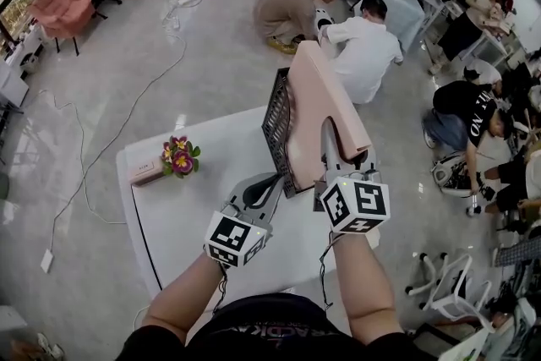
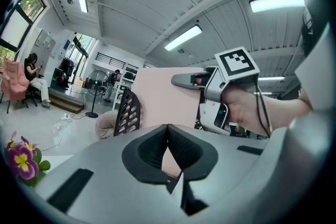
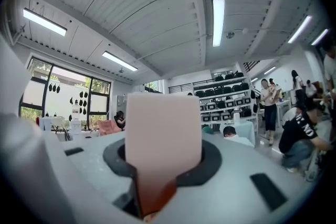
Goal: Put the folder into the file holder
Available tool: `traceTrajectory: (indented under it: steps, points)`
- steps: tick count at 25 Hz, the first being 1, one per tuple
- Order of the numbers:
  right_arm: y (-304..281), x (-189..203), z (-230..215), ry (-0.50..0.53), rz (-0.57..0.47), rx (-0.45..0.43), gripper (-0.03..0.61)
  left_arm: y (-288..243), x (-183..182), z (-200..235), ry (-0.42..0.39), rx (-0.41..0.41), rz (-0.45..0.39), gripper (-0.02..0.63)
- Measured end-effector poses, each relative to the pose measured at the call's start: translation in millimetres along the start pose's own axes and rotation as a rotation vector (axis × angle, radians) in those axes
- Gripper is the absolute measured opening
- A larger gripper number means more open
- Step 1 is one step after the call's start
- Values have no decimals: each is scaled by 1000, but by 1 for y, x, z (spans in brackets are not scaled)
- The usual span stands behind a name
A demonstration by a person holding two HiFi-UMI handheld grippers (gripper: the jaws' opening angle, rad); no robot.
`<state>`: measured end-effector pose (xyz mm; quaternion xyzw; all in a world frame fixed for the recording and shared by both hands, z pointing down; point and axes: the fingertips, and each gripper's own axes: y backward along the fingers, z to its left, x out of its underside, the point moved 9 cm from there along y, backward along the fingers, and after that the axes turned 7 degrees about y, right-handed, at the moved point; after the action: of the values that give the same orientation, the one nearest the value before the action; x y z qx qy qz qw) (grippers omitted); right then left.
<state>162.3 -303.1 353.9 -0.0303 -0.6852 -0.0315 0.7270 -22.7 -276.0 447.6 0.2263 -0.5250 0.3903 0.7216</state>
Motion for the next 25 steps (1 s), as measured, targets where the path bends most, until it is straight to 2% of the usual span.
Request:
traceTrajectory:
  steps: [13,20,25]
  points:
    - [6,64,7,9,109,-55,158,7,20,-2,23,-29,35,4]
    - [5,68,10,36,109,-105,170,15,24,-7,23,-55,35,3]
    - [17,74,8,37,109,-148,210,22,27,-15,9,-83,29,5]
